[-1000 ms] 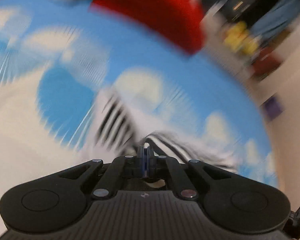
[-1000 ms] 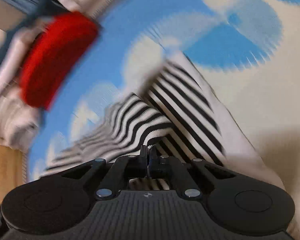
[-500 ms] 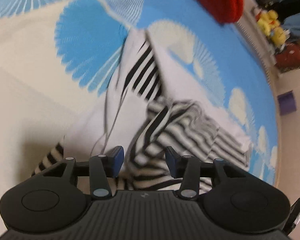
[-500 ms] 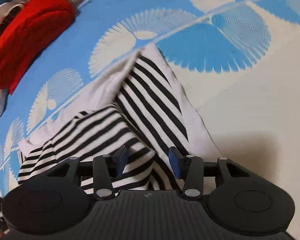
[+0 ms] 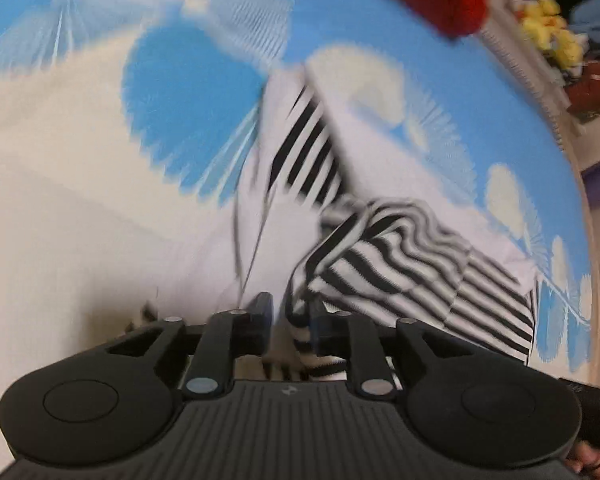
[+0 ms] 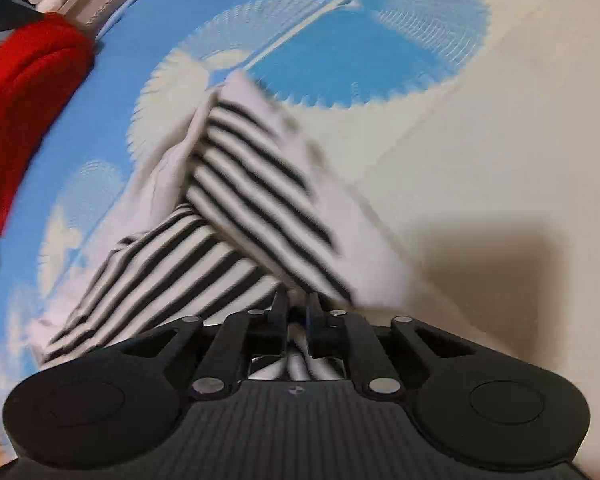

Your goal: Fold small clothes

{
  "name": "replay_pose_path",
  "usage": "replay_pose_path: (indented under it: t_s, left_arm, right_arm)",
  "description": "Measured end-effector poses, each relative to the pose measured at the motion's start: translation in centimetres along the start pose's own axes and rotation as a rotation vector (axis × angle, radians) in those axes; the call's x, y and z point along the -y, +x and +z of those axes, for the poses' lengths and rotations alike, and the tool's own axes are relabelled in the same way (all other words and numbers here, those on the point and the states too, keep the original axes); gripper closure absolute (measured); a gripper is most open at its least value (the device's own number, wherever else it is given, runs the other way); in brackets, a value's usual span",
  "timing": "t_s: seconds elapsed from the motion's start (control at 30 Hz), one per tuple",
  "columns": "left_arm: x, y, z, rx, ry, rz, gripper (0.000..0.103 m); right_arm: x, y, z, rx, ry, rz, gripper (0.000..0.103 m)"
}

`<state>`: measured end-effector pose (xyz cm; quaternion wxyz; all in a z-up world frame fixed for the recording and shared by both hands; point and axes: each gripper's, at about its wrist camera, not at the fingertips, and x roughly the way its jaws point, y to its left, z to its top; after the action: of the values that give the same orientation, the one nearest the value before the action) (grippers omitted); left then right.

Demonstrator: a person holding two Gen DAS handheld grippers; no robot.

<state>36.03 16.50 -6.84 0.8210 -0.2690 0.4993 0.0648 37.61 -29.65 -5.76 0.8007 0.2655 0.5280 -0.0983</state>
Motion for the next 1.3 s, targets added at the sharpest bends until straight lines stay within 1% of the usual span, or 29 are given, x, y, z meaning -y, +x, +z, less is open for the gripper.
replay_pose_path:
  t_s: [0.03, 0.07, 0.1, 0.13, 0.17, 0.2, 0.23, 0.27, 0.3, 0.33, 0.37, 0.4, 0.43, 0.5, 0.57, 0.6, 0.67, 0.7, 0.73, 0.77, 0.8, 0.83, 0.9, 0.93, 1.0, 1.07, 1.13, 1.17, 1.3]
  left_arm:
    - [1.2, -1.3, 0.0, 0.080, 0.072, -0.007, 0.072]
    - [2.3, -2.4, -0.1, 0.141, 0.136, -0.018, 0.067]
    - [3.3, -3.3, -0.4, 0.193, 0.199, -0.034, 0.067]
    - [4.1, -3.9, -0.8, 0.224, 0.240, -0.056, 0.067]
    - [4.5, -3.9, -1.0, 0.225, 0.251, -0.079, 0.067]
    - [4.5, -3.7, -1.2, 0.207, 0.246, -0.095, 0.067]
    - [4.4, -3.1, -1.4, 0.173, 0.232, -0.104, 0.067]
    - [4.1, -2.0, -1.7, 0.115, 0.211, -0.102, 0.067]
    - [3.7, -0.8, -1.9, 0.049, 0.197, -0.081, 0.067]
    - [3.0, 0.6, -2.2, -0.018, 0.188, -0.030, 0.067]
    - [2.1, 1.8, -2.3, -0.068, 0.175, 0.036, 0.075]
    - [1.5, 2.3, -2.5, -0.077, 0.166, 0.050, 0.081]
    - [1.3, 2.3, -2.5, -0.064, 0.168, 0.039, 0.080]
    - [1.9, 1.2, -2.4, -0.036, 0.187, 0.029, 0.077]
    - [2.8, -0.3, -2.2, 0.024, 0.230, -0.023, 0.072]
    - [3.2, -0.7, -2.2, 0.037, 0.248, -0.045, 0.072]
    - [3.6, -0.4, -2.5, 0.025, 0.265, -0.082, 0.068]
    - [3.4, 0.3, -2.6, -0.001, 0.268, -0.070, 0.068]
    - [3.1, 1.4, -2.8, -0.042, 0.274, -0.029, 0.068]
    - [2.6, 2.3, -3.0, -0.070, 0.284, 0.012, 0.074]
    - [2.4, 2.4, -3.2, -0.059, 0.298, 0.023, 0.076]
    - [2.6, 2.0, -3.1, -0.044, 0.316, 0.019, 0.076]
    - [3.3, 0.3, -2.7, -0.001, 0.353, -0.026, 0.075]
    - [3.6, -0.8, -2.8, 0.045, 0.374, -0.052, 0.075]
    - [3.8, -3.1, -2.9, 0.126, 0.399, -0.064, 0.075]
    - [3.6, -5.4, -3.2, 0.182, 0.392, -0.084, 0.075]
    - [4.0, -7.1, -3.8, 0.193, 0.393, -0.069, 0.075]
    - [4.0, -8.2, -4.3, 0.189, 0.409, -0.058, 0.075]
    - [3.2, -13.2, -6.9, 0.192, 0.449, -0.051, 0.075]
  right_arm:
    - [-0.7, -1.0, 0.0, 0.067, -0.036, -0.024, 0.087]
    - [-1.8, -2.6, -0.1, 0.170, -0.106, -0.041, 0.074]
    - [-2.8, -3.8, -0.4, 0.253, -0.174, -0.043, 0.058]
    - [-4.0, -4.8, -0.8, 0.325, -0.249, -0.032, 0.052]
    - [-4.9, -5.6, -1.1, 0.362, -0.310, 0.012, 0.051]
    - [-5.3, -5.6, -1.3, 0.349, -0.328, 0.065, 0.051]
    - [-5.4, -5.2, -1.4, 0.308, -0.326, 0.111, 0.051]
    - [-5.5, -4.2, -1.6, 0.226, -0.319, 0.154, 0.051]
    - [-5.4, -3.1, -1.8, 0.152, -0.314, 0.170, 0.051]
    - [-5.2, -1.7, -2.0, 0.058, -0.300, 0.171, 0.051]
    - [-4.6, -0.1, -2.2, -0.026, -0.266, 0.138, 0.051]
    - [-3.9, 1.1, -2.4, -0.076, -0.224, 0.095, 0.053]
    - [-3.2, 1.8, -2.4, -0.102, -0.186, 0.074, 0.053]
    - [-3.0, 1.4, -2.2, -0.092, -0.180, 0.071, 0.051]
    - [-3.6, 0.0, -1.9, -0.044, -0.204, 0.101, 0.051]
    - [-3.9, -0.7, -1.9, -0.023, -0.216, 0.124, 0.049]
    - [-4.3, -0.9, -2.2, -0.014, -0.233, 0.163, 0.047]
    - [-4.4, -0.4, -2.2, -0.038, -0.235, 0.167, 0.046]
    - [-4.1, 0.5, -1.8, -0.081, -0.224, 0.155, 0.046]
    - [-3.6, 1.5, -2.0, -0.129, -0.191, 0.134, 0.047]
    - [-3.0, 2.3, -2.1, -0.160, -0.153, 0.120, 0.047]
    - [-2.5, 2.3, -2.1, -0.160, -0.130, 0.118, 0.047]
    - [-2.9, 1.5, -1.8, -0.132, -0.157, 0.109, 0.048]
    - [-3.3, 0.9, -1.6, -0.104, -0.184, 0.110, 0.048]
    - [-4.0, -1.0, -1.1, -0.020, -0.238, 0.117, 0.048]
    - [-4.5, -2.6, -0.6, 0.065, -0.285, 0.137, 0.048]
    - [-4.8, -5.0, -0.2, 0.150, -0.321, 0.146, 0.048]
    - [-4.6, -6.5, -0.1, 0.181, -0.314, 0.164, 0.048]
    - [-3.2, -12.0, -0.8, 0.236, -0.290, 0.223, 0.048]
